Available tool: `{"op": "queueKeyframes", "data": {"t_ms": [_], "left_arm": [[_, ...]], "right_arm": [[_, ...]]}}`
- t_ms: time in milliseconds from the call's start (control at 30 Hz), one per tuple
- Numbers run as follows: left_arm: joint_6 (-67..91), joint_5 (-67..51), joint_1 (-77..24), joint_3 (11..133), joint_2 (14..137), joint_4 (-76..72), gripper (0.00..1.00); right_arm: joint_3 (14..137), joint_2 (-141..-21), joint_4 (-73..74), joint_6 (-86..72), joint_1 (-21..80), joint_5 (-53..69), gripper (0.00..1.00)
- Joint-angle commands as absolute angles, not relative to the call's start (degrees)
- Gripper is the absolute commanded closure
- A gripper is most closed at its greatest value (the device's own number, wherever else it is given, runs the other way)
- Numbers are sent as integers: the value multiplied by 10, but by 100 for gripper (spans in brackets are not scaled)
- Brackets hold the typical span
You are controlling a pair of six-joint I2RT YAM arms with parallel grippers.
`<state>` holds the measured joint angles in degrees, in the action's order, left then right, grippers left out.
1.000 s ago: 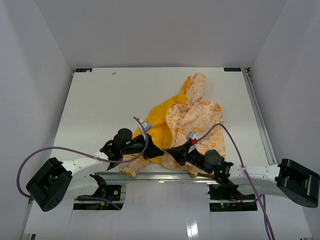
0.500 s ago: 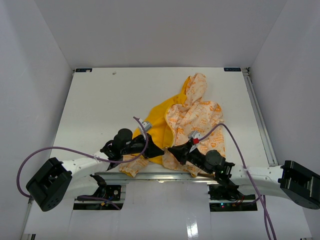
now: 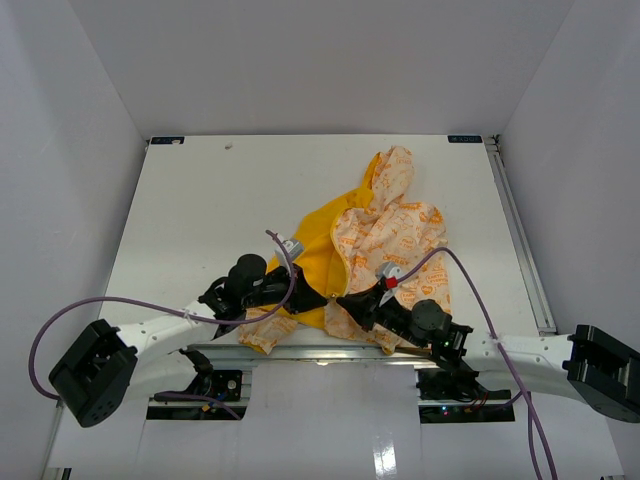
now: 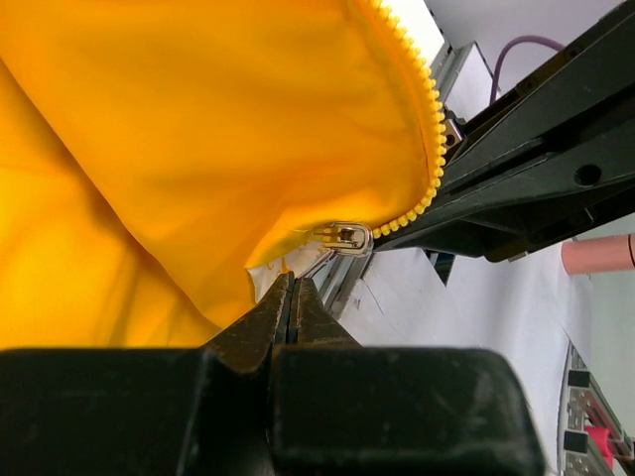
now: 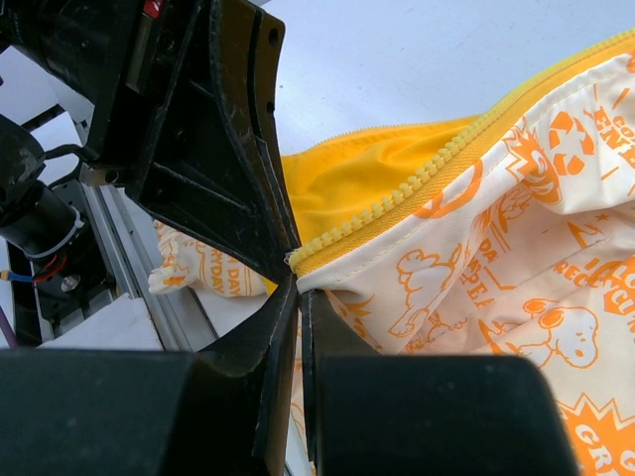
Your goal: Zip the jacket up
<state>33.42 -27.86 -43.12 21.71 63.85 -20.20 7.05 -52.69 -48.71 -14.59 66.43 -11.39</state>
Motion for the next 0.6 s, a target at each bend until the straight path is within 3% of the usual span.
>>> {"op": "queueKeyframes", "data": {"t_ms": [0,567], "left_arm": [[316,-229,-430,241,598,-140,100],[338,-304,-430,240,578,-158,100]], "right_arm": [[94,-499,-503,-144,664,-110,92],[106,-498,-481,-150,664,-103,92]]}}
